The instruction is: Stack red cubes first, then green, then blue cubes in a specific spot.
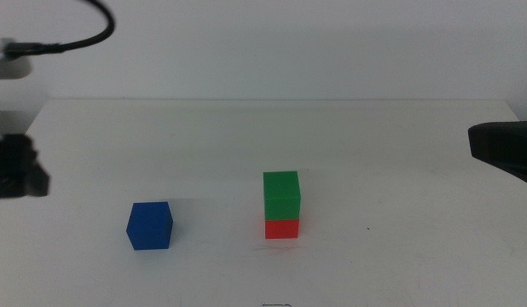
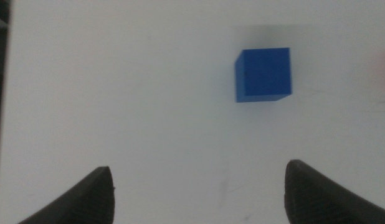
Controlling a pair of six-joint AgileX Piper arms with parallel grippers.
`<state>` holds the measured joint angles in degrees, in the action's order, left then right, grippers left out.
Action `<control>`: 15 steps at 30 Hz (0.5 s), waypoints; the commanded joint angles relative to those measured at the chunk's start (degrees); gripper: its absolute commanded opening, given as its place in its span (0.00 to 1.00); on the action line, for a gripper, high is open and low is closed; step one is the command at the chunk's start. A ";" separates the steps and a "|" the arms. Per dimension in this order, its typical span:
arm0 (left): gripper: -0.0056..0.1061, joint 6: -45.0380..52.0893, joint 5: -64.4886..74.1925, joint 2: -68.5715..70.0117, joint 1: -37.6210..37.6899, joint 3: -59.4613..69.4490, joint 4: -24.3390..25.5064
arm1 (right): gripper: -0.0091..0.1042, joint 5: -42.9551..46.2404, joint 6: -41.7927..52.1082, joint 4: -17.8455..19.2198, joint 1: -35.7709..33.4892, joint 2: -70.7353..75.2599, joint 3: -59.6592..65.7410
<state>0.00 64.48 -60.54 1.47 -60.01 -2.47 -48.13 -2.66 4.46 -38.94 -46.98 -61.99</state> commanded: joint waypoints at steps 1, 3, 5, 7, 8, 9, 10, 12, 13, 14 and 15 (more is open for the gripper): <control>0.89 -0.59 -1.62 -2.28 0.14 -3.46 -2.86 | 0.89 3.91 0.90 0.79 0.41 0.29 -1.34; 0.89 -0.59 -1.71 -5.32 0.14 -4.85 -5.19 | 0.89 3.91 0.90 0.79 0.41 0.29 -1.34; 0.89 -0.59 -1.66 -8.08 0.72 -6.23 -6.20 | 0.89 3.91 0.90 0.79 0.41 0.29 -1.34; 0.89 -1.49 -1.77 -10.39 2.60 -7.53 -4.89 | 0.89 3.91 0.90 0.79 0.41 0.29 -1.34; 0.89 -2.50 -1.99 -11.71 3.93 -8.21 -3.63 | 0.89 3.91 0.90 0.79 0.41 0.29 -1.34; 0.89 -3.62 -2.17 -12.81 5.14 -8.74 -2.50 | 0.89 3.91 0.90 0.79 0.41 0.29 -1.34; 0.89 -5.23 -2.19 -14.17 6.75 -9.38 -1.02 | 0.89 3.91 0.90 0.79 0.41 0.29 -1.34; 0.89 -7.98 -2.19 -16.95 9.51 -10.49 2.01 | 0.89 3.91 0.90 0.79 0.41 0.29 -1.34; 0.89 -9.06 -2.25 -18.38 10.61 -11.06 2.98 | 0.89 3.91 0.90 0.79 0.41 0.29 -1.34; 0.89 -9.36 -2.46 -19.77 11.47 -11.54 3.60 | 0.89 3.91 0.90 0.79 0.41 0.29 -1.34; 0.89 -9.36 -2.78 -20.86 11.99 -11.90 3.73 | 0.89 3.91 0.90 0.79 0.41 0.29 -1.34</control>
<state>-7.66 63.79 -81.42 12.20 -69.66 0.00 -48.13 -2.66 4.46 -38.94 -46.98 -61.99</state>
